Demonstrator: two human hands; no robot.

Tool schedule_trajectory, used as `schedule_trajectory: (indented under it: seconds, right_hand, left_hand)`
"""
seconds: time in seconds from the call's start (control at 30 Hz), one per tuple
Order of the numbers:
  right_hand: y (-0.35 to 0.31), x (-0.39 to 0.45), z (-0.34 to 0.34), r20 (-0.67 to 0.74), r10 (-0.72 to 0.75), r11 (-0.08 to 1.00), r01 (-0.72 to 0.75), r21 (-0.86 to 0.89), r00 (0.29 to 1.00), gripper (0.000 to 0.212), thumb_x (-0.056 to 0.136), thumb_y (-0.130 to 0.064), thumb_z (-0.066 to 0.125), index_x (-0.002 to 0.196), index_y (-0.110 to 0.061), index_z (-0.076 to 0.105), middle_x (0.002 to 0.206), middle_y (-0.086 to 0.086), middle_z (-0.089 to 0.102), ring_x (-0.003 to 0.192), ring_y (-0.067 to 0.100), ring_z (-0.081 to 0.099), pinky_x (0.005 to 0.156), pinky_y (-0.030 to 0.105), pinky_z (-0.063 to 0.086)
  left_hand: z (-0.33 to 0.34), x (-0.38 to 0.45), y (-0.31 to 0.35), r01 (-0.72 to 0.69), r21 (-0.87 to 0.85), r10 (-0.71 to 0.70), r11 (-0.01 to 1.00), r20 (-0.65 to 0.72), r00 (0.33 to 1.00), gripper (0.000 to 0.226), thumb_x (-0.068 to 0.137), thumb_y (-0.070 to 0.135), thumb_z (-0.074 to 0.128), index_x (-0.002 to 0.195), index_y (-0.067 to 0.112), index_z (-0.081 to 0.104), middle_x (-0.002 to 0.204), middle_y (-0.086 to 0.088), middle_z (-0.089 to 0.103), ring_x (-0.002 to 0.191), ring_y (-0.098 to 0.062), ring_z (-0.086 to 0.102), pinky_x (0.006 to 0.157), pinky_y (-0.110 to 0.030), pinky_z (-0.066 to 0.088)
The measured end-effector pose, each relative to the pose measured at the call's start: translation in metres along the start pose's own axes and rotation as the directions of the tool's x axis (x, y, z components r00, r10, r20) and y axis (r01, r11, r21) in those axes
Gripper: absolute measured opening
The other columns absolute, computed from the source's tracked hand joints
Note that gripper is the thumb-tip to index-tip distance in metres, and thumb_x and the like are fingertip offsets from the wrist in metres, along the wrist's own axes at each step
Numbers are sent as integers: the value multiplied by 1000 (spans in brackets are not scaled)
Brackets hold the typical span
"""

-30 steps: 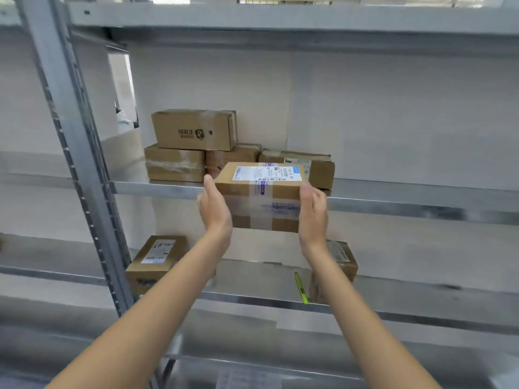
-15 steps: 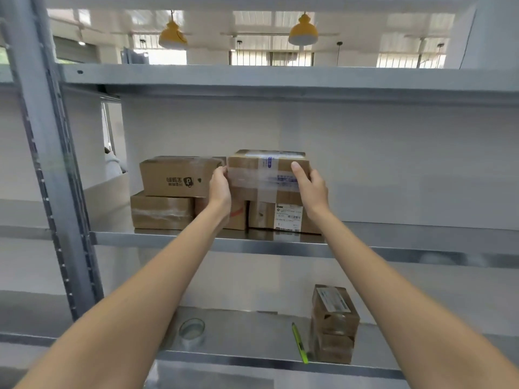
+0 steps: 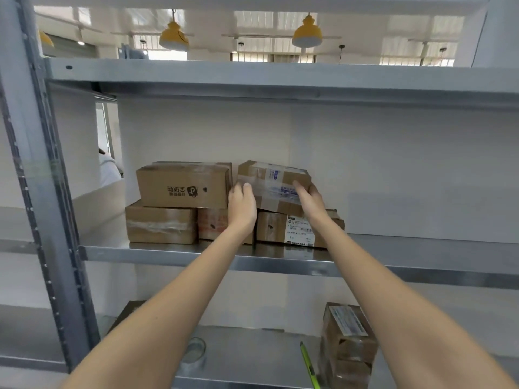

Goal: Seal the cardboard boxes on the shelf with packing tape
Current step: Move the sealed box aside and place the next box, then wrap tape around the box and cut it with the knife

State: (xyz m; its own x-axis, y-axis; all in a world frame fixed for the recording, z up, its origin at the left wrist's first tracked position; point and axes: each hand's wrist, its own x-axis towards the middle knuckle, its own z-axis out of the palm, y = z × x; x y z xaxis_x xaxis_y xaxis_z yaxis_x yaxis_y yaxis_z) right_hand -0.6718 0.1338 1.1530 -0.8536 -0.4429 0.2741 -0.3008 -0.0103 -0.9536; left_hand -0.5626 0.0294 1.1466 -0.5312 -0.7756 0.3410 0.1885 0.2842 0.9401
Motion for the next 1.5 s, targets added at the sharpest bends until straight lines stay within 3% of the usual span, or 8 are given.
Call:
schedule_trajectory:
  seconds: [0.5,0.63,0.77,0.93,1.03,1.17,1.4,1.5]
  right_hand:
    - [10,-10,-8,50,28,996,-23,-86,998,88,97,-37,54,153,-23,-12,161,5,16,145,28,24,114,41,25]
    - [17,-28,-24,-118,-106,994,107,-2,987,76,95,-38,56,154,-22,12,158,2,25,143,20,29,110,32,28]
    - [50,-53,-47,-400,-301,953,257,-161,866,45,95,-37,52,133,-14,47,125,1,59,110,16,57,88,26,46]
    - [123,-86,-87,-663,-313,948,179,-265,680,25,93,-29,53,101,-7,47,101,5,47,80,15,44,62,18,34]
    - [176,-110,-120,-759,-228,962,21,-272,610,25,94,-26,54,98,-3,45,102,11,46,80,18,41,64,21,27]
    - [248,-133,-163,-789,78,930,-329,-162,610,31,96,-30,52,106,-1,50,114,15,52,90,26,51,66,23,25]
    - [303,-130,-164,-414,642,710,-704,6,645,63,101,-55,28,149,-13,33,155,9,31,143,28,28,115,38,21]
    - [313,-118,-157,-315,679,700,-715,5,663,68,99,-61,20,152,-19,25,159,4,23,146,24,21,117,38,15]
  left_hand:
    - [-7,-28,-19,17,51,-19,999,55,998,49,106,32,29,152,15,28,159,0,28,146,-17,23,120,-33,17]
    - [-9,-47,-26,-25,27,26,999,-34,999,42,105,26,31,144,15,43,149,-2,44,138,-17,38,115,-32,28]
    - [4,-79,-52,-155,-58,132,986,-284,950,26,98,18,35,106,21,60,98,3,65,92,-14,62,87,-35,52]
    - [36,-125,-123,-25,17,28,1000,-186,982,18,96,10,42,95,16,59,78,11,58,68,4,52,64,-12,39]
    - [54,-142,-181,167,98,-161,981,-68,985,17,96,11,45,102,15,60,91,3,61,84,-13,56,63,-14,35]
    - [86,-158,-231,402,162,-423,901,126,898,35,100,20,41,131,12,54,135,-7,52,122,-23,51,93,-19,33]
    - [140,-174,-223,745,150,-724,649,421,546,57,104,46,27,153,17,23,159,-4,24,146,-20,24,113,-29,21]
    - [148,-178,-206,736,123,-680,666,506,530,52,106,41,19,154,18,21,158,-5,26,143,-19,27,94,-24,34]
